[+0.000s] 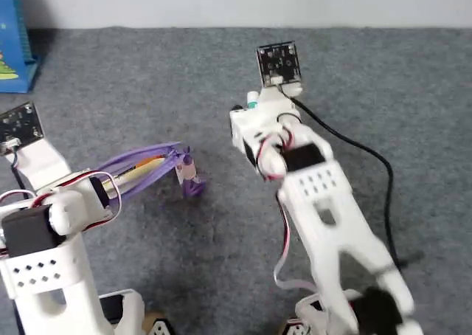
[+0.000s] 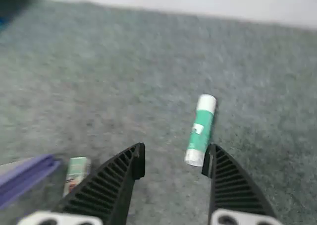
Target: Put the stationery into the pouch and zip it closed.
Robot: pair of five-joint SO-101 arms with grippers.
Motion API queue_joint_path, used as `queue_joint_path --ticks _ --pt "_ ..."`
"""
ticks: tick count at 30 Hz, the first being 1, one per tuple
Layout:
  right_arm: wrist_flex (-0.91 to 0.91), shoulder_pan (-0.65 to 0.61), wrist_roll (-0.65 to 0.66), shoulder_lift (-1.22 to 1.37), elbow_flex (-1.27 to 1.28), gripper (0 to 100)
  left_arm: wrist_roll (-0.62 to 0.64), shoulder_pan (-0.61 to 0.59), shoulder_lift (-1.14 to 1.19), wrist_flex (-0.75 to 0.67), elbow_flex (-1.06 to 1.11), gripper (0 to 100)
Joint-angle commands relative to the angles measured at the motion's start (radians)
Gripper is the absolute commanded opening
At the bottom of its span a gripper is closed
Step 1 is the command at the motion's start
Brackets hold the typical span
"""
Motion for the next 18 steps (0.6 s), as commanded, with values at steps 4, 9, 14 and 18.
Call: queue_joint_path --ticks 4,9,14,18 --pt "-0.054 0.067 0.012 0.4 -0.276 19.3 0.003 0.005 -0.003 0.021 -0.007 1" --pt "-0.053 0.085 0.012 0.636 -0.466 19.1 0.003 0.005 -0.003 0.021 -0.002 1" --pt "-0.053 0.082 0.012 0.754 -0.563 19.0 0.003 0.005 -0.003 0.021 -0.002 1" --pt "-0.051 0.071 0.014 0.794 -0.585 19.0 0.003 0.005 -0.003 0.021 -0.002 1"
